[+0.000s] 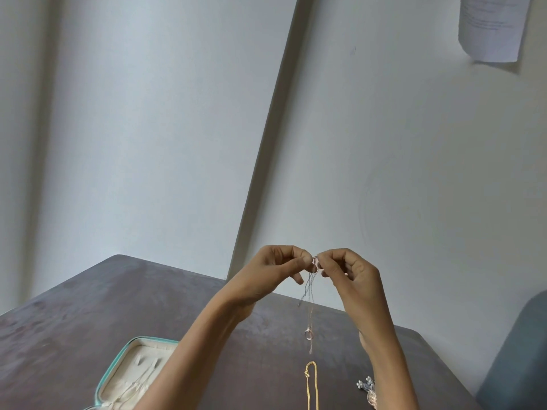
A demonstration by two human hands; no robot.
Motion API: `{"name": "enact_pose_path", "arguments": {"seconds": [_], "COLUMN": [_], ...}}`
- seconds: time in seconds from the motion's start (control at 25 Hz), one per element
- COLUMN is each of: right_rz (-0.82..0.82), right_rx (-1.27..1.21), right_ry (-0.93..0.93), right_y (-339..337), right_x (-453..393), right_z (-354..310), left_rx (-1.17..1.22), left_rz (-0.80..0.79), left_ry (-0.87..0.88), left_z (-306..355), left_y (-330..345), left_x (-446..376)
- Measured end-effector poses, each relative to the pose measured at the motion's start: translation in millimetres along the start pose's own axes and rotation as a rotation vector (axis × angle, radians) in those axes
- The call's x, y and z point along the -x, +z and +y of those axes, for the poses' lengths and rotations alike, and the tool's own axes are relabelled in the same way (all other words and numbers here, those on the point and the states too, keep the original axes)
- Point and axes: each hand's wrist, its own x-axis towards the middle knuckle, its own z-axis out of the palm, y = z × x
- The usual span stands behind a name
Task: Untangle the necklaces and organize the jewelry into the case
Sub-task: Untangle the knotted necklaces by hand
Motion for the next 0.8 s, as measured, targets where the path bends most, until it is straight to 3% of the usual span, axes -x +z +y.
{"name": "enact_pose_path", "arguments": {"seconds": [0.24,0.8], "right_rz": [0.005,0.056], "right_rx": [0.001,-0.5], "right_ry": [0.003,0.178], "right_y": [0.8,-6.6], "right_x": [0.5,0.6], "right_z": [-0.4,-7.9], "left_rx": [-0.052,0.062], "left_rz": [0.116,0.23], "left_ry": [-0.058,-0.081], "left_z": [-4.0,-19.2], "left_y": [1.3,-12.4], "left_x": [-3.5,-9.9]}}
